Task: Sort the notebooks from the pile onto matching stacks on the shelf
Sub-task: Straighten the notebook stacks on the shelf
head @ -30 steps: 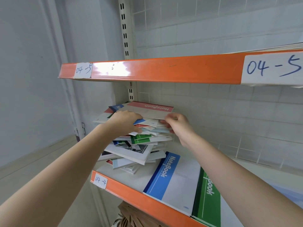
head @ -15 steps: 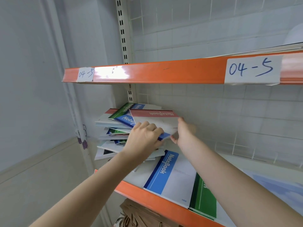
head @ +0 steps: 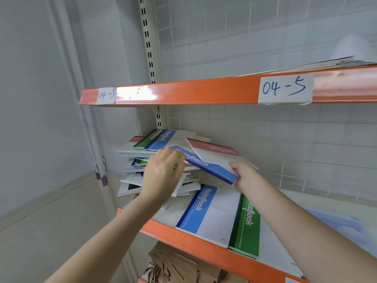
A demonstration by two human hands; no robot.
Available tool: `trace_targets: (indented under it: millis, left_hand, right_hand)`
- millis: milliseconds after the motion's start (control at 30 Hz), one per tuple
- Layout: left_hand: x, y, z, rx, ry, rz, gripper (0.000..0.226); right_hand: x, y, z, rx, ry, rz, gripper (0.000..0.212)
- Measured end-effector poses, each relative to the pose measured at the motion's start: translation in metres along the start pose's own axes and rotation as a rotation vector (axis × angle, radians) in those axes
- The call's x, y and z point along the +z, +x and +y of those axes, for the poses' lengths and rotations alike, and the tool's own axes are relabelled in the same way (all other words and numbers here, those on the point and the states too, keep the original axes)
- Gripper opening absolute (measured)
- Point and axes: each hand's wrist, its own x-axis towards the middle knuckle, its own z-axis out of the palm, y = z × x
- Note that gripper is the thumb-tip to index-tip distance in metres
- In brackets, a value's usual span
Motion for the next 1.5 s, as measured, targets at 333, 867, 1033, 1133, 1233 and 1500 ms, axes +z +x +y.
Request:
trace_targets:
  millis: [333, 867, 1033, 1133, 1233, 1500]
  left_hand:
    - [0.026, 0.04, -0.057, -0.307, 0.428, -0.637, 0.063]
    - [0.032, -0.053, 0.077, 0.333, 0.126, 0.181, 0.008]
    - [0.031, -0.082, 0.1, 0.091, -0.023, 0.145, 0.027]
    - [0.022, -0.088, 0.122, -0.291, -0.326, -0.056, 0.032]
    - [0.018, -0.081, 0.143, -0.846, -0.831, -0.447, 0.023]
    - [0.019, -0.084, 0.088, -1.198, -0.844, -0.359, 0.026]
  right_hand:
    - [-0.036, -0.013, -0.001, -0.054, 0.372, 0.029, 0.011]
    - [-0.059, -0.049, 0.011, -0.05, -0.064, -0.094, 0.009]
    - [-0.098, -0.058, 0.012, -0.063, -0.068, 0.001, 0.022]
    - [-0.12, -0.064, 0.011, -0.097, -0.032, 0.034, 0.018]
    - [-0.134, -0.068, 0.014, -0.122, -0.009, 0.042, 0.023]
    - [-0.172, -0.063, 0.015, -0.308, 0.01, 0.313, 0.029]
